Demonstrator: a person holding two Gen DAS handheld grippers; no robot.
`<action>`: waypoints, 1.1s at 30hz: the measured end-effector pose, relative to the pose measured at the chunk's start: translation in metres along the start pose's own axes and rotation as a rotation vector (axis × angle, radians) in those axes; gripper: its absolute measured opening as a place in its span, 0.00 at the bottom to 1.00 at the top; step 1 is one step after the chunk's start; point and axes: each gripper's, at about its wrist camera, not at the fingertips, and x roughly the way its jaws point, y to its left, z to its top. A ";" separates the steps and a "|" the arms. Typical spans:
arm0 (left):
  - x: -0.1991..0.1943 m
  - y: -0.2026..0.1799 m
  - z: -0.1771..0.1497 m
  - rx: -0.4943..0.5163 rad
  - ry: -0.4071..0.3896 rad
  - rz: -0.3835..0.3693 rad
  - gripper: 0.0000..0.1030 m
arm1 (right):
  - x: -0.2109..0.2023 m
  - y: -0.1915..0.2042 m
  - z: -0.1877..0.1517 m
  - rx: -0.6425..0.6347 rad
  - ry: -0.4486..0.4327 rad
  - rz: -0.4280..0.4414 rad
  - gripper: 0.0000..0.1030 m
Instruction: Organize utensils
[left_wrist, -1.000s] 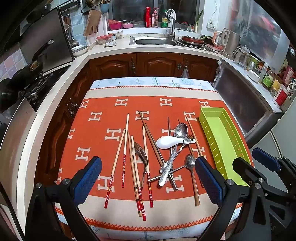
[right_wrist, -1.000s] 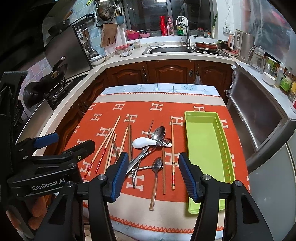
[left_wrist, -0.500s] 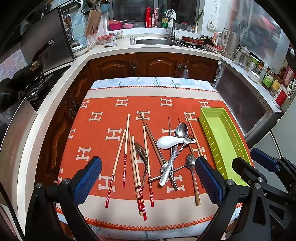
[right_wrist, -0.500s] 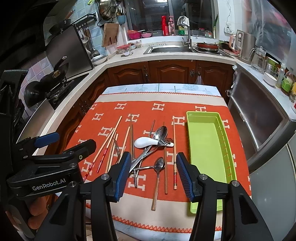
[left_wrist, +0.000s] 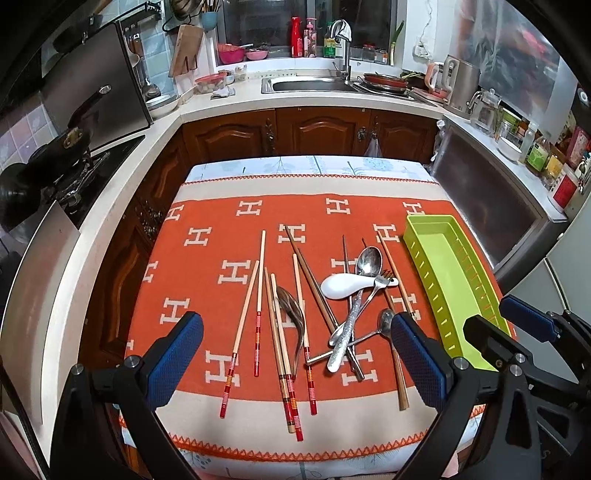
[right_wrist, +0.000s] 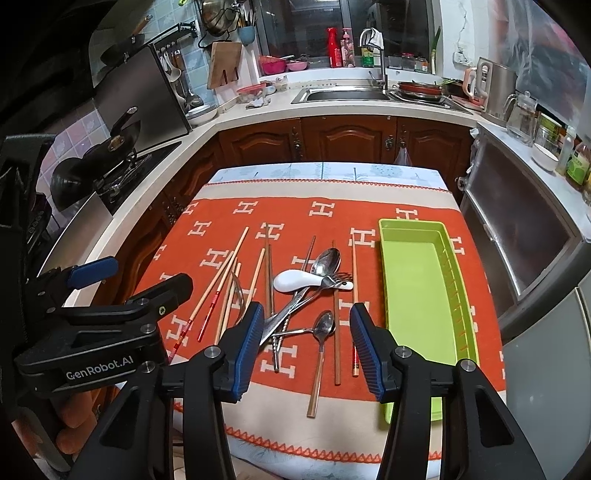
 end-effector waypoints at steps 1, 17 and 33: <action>0.000 0.002 0.001 0.002 -0.004 0.007 0.97 | 0.001 0.000 0.001 -0.006 0.000 0.001 0.49; 0.023 0.067 0.014 0.080 -0.014 0.077 0.96 | 0.047 0.017 0.043 -0.097 0.068 0.107 0.39; 0.152 0.093 -0.030 0.111 0.307 -0.047 0.39 | 0.181 0.062 0.068 0.004 0.258 0.385 0.27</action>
